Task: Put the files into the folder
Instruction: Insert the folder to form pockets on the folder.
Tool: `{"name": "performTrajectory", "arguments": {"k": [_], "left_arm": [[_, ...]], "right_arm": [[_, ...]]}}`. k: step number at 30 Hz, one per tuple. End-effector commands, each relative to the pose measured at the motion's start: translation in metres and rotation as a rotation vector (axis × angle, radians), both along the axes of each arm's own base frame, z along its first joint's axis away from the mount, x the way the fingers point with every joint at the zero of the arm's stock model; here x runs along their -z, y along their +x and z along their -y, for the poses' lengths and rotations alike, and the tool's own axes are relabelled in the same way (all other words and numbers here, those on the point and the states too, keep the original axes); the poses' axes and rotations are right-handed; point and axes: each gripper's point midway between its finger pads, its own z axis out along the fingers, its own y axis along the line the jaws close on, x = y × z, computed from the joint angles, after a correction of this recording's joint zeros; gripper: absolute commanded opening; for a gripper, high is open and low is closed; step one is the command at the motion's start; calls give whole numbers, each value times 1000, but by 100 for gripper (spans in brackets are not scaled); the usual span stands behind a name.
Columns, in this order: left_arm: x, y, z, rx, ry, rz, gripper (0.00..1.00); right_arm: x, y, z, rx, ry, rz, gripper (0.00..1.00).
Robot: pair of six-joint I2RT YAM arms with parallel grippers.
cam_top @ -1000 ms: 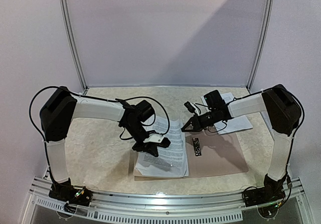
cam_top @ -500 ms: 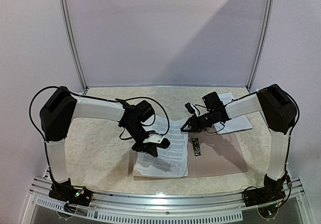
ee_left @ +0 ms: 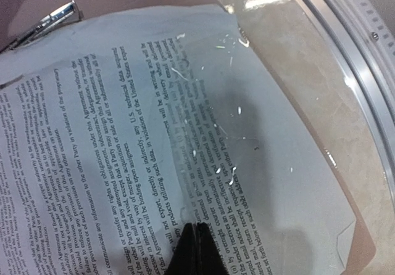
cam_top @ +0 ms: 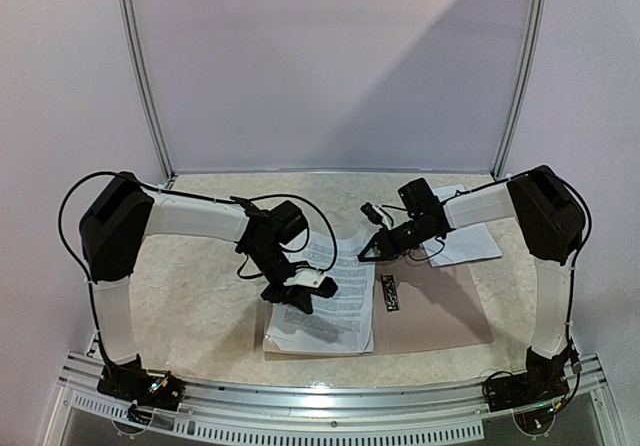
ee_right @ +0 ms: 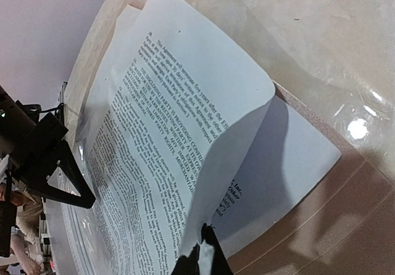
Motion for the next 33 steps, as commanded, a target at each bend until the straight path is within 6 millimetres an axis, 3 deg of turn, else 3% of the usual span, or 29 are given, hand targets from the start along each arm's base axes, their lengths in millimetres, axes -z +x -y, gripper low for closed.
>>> {"name": "performTrajectory", "arguments": {"k": [1,9,16,24,33], "left_arm": [[7,-8,-6,20,30,-17,0],[9,-10,-8,23,40,-19,0],[8,-9,-7,22,40,-15,0],[5,-5,-3,11,27,1,0],[5,-4,-2,11,24,3,0]], "right_arm": [[-12,-5,4,-86,-39,54,0],[-19,2,15,-115,-73,119,0],[-28,3,11,-154,-55,158,0],[-27,-8,-16,-221,37,169,0],[-28,-1,-36,-179,118,147,0]]}}
